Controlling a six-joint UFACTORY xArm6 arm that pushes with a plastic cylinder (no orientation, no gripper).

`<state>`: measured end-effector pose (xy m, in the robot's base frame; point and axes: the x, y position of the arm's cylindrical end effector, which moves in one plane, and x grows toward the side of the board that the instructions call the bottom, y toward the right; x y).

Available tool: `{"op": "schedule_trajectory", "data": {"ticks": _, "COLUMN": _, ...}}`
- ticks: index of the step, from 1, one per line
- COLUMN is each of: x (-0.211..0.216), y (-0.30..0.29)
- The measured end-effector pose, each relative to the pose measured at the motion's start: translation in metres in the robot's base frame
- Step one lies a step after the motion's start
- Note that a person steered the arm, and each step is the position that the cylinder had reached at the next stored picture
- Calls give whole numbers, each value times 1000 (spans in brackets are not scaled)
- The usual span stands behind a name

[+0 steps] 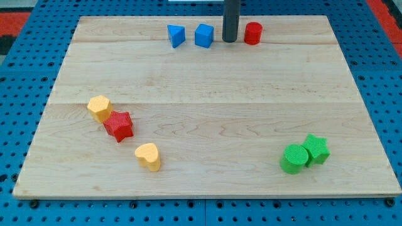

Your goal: Slide the red circle towards the top right corner of the board

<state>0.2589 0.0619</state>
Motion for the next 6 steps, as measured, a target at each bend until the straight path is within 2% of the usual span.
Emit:
{"op": "schedule_trajectory", "data": {"ticks": 1, "x": 3, "y": -57}}
{"op": "schedule_trajectory", "data": {"ticks": 2, "x": 1, "y": -73}}
{"op": "schedule_trajectory", "data": {"ticks": 3, "x": -4, "y": -11}}
{"op": "schedule_trajectory", "data": {"ticks": 4, "x": 11, "y": 30}}
{"op": "schedule_trajectory", "data": {"ticks": 5, "x": -4, "y": 60}}
{"op": "schedule_trajectory", "data": {"ticks": 6, "x": -1, "y": 68}}
